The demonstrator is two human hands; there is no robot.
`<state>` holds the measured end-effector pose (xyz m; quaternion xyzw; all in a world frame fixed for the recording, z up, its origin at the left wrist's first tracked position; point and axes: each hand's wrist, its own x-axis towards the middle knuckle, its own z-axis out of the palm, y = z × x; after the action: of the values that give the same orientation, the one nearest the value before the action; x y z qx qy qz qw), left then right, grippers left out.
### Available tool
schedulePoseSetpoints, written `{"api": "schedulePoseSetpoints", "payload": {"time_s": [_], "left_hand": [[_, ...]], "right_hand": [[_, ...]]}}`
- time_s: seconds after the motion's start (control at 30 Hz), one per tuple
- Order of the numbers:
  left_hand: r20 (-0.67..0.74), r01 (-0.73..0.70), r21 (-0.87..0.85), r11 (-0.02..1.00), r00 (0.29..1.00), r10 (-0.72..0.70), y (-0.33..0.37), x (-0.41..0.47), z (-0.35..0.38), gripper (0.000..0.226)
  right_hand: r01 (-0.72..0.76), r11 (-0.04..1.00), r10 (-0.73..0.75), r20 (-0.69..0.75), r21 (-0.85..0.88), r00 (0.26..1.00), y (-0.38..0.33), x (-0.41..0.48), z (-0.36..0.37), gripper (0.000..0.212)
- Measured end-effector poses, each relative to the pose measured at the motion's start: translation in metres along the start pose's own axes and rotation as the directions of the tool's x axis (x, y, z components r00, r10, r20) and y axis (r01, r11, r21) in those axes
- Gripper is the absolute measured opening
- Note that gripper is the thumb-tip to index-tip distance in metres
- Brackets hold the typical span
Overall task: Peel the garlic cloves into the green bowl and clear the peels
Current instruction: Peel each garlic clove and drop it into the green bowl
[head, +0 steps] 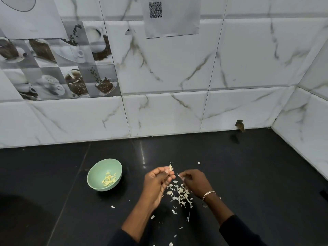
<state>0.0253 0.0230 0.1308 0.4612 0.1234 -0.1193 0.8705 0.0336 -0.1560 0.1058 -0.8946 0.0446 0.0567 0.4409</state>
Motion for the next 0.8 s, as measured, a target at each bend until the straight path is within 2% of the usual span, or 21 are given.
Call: {"api": "schedulePoseSetpoints", "payload": {"time_s": [0.1, 0.23, 0.3, 0.4, 0.43, 0.57, 0.8], "left_hand": [[-0.012, -0.075, 0.106, 0.992, 0.997, 0.077, -0.001, 0.002, -0.001, 0.014], [-0.010, -0.150, 0.195, 0.969, 0.988, 0.155, -0.004, 0.003, 0.001, 0.012], [0.009, -0.178, 0.236, 0.955, 0.983, 0.181, -0.005, 0.002, 0.003, 0.011], [0.018, -0.183, 0.259, 0.948, 0.983, 0.185, -0.007, 0.002, 0.007, 0.010], [0.019, -0.178, 0.268, 0.947, 0.984, 0.180, -0.008, 0.002, 0.008, 0.010], [0.029, -0.144, 0.271, 0.952, 0.989, 0.142, -0.008, 0.003, 0.010, 0.014], [0.106, -0.112, 0.297, 0.948, 0.991, 0.083, -0.008, 0.001, 0.012, 0.019]], "right_hand": [[0.033, 0.977, -0.018, -0.070, 0.213, 0.997, -0.014, -0.005, -0.003, 0.008], [0.117, 0.946, -0.091, -0.097, 0.301, 0.991, -0.033, -0.010, -0.011, 0.009], [0.114, 0.946, -0.086, -0.105, 0.305, 0.991, -0.037, -0.011, -0.013, 0.014], [0.104, 0.916, -0.086, -0.064, 0.388, 0.994, -0.040, -0.010, -0.014, 0.002], [0.103, 0.907, -0.091, -0.050, 0.408, 0.995, -0.040, -0.009, -0.014, 0.008], [0.141, 0.907, -0.147, -0.017, 0.396, 0.989, -0.040, -0.012, -0.014, 0.011], [0.214, 0.918, -0.204, -0.064, 0.334, 0.977, -0.039, -0.011, -0.016, 0.005]]}}
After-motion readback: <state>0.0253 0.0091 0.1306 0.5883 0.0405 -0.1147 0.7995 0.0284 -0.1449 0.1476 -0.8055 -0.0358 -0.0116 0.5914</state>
